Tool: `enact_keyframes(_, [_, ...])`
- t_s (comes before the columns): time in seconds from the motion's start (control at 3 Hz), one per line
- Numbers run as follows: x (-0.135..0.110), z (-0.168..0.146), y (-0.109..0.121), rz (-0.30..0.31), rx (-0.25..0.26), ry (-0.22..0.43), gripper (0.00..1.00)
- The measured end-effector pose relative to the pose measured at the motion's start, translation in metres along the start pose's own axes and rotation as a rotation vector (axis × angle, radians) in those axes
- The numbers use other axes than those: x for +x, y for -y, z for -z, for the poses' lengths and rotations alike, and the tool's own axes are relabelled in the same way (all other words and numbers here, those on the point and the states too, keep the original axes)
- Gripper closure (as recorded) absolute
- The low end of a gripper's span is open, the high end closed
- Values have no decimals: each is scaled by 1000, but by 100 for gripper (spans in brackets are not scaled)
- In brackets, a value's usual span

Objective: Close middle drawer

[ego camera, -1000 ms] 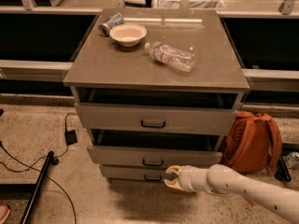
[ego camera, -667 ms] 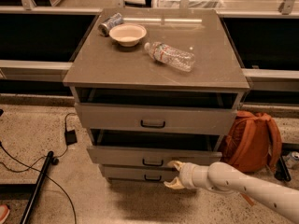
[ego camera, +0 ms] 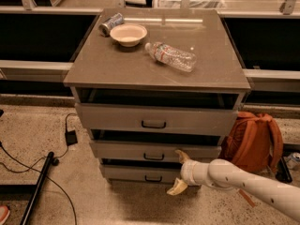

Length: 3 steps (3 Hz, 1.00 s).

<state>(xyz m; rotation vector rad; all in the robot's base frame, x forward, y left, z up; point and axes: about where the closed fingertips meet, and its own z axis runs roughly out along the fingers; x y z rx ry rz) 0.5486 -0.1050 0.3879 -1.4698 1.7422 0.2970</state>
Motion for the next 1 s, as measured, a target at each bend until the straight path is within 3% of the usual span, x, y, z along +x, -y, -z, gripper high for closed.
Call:
enact_keyframes(0.33, [3, 1, 4, -5, 4, 7, 0])
enact_keyframes(0.67, [4, 10, -10, 9, -10, 31, 0])
enact_keyframes(1.0, [4, 26, -40, 48, -68, 77, 0])
